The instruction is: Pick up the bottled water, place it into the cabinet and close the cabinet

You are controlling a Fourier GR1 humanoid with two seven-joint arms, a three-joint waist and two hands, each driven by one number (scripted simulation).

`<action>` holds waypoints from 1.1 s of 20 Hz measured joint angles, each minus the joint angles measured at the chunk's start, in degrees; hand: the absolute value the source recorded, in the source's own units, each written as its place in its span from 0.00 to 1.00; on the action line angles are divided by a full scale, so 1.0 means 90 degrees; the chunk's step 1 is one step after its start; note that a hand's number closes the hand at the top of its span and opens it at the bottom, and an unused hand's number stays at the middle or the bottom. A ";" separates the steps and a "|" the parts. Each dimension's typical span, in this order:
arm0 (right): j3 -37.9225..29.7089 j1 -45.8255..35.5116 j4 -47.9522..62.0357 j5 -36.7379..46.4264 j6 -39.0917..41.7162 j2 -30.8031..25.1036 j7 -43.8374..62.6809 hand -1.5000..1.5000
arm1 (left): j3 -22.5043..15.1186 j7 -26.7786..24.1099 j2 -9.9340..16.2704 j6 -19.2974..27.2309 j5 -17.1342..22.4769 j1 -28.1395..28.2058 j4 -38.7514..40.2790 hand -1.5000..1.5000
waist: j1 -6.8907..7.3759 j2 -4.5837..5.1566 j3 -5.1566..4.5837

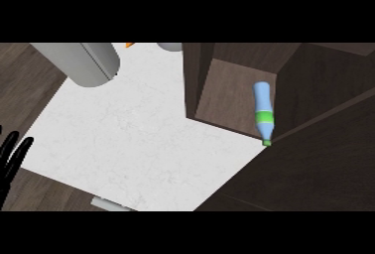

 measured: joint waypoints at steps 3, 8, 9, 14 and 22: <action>0.0013 -0.0076 0.0185 -0.0305 -0.0062 0.0115 0.0123 1.00 | 0.0040 0.0009 0.0022 -0.0031 0.0027 -0.0037 0.0027 0.00 | -0.0012 0.0022 0.0009; -0.0010 -0.0611 0.0559 -0.0576 -0.0300 0.0436 0.0645 1.00 | 0.0088 0.0012 0.0038 -0.0091 0.0066 -0.0042 0.0112 0.00 | -0.0066 -0.0016 0.0014; -0.0052 -0.0784 0.0637 -0.0580 -0.0329 0.0491 0.0757 1.00 | 0.0107 0.0022 0.0055 -0.0105 0.0080 -0.0045 0.0131 0.00 | -0.0076 -0.0031 0.0015; -0.0328 -0.1813 0.1231 -0.0518 -0.0422 0.0705 0.1378 1.00 | 0.0131 0.0064 0.0086 -0.0161 0.0128 -0.0035 0.0199 0.00 | -0.0109 -0.0094 0.0024; -0.0587 -0.3472 0.2547 -0.0465 -0.0824 0.1432 0.2348 1.00 | 0.0216 0.0077 0.0090 -0.0211 0.0216 -0.0001 0.0330 0.00 | -0.0214 -0.0161 0.0059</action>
